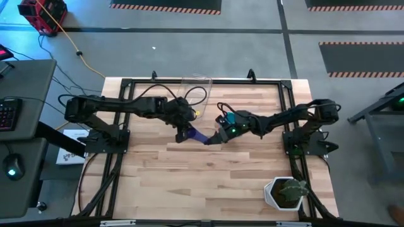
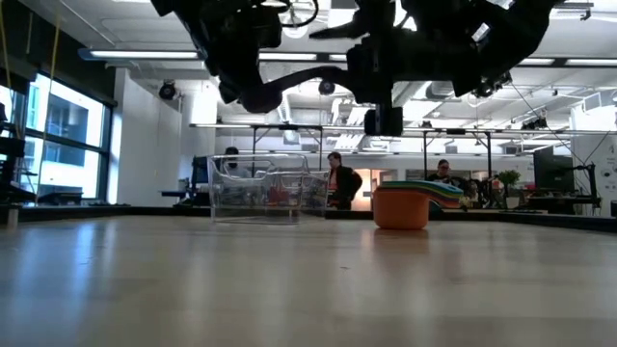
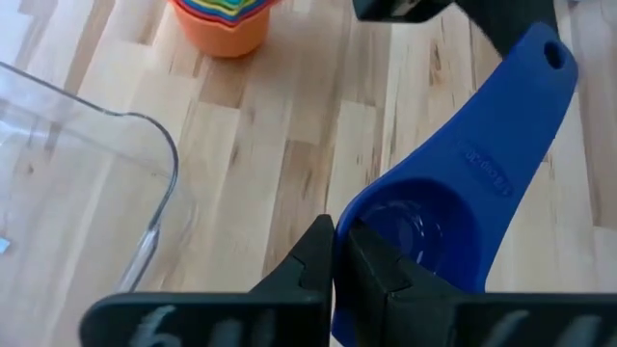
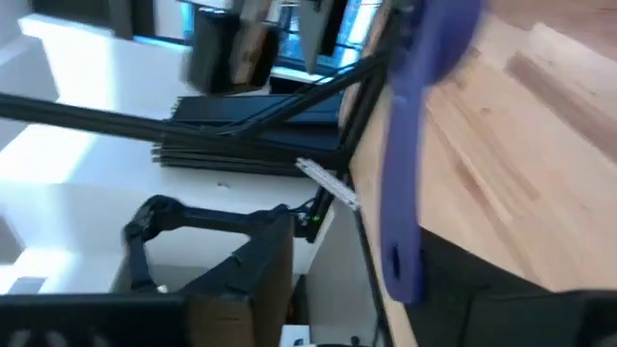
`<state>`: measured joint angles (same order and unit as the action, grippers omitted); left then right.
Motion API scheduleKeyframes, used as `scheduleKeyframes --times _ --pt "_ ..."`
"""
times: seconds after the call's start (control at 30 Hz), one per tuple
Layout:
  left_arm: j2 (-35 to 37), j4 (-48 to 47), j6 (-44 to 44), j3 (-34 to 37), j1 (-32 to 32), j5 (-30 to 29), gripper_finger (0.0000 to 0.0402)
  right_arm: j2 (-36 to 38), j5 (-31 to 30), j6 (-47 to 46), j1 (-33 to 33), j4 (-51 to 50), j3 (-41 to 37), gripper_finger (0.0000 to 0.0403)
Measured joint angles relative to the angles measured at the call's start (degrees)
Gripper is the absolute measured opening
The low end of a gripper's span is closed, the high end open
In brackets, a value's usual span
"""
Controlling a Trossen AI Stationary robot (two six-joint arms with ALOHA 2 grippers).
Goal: Nest measuring cups in basket
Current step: Put the purple measuring cup on top of the light blue measuring cup
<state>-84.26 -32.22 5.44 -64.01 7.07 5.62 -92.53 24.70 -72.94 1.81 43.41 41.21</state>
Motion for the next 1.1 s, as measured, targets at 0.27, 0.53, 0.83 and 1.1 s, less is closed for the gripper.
scheduleKeyframes --times 0.27,0.53,0.83,1.1 --pt "0.05 0.08 0.07 0.00 -0.04 0.07 0.0021 0.06 1.96 -0.17 0.51 -0.70 0.00 0.0017" --pt "2.57 -2.02 -0.56 0.02 1.10 0.11 0.0119 2.35 6.28 2.34 2.24 -2.87 0.00 0.0003" --pt "16.70 -5.53 0.19 0.13 6.69 -1.78 0.0169 12.91 14.75 10.72 3.43 -16.16 -3.79 0.0002" --pt "26.60 15.68 5.34 6.94 7.57 -2.28 0.0170 37.80 -12.58 -0.19 0.61 -16.42 -24.76 0.0001"
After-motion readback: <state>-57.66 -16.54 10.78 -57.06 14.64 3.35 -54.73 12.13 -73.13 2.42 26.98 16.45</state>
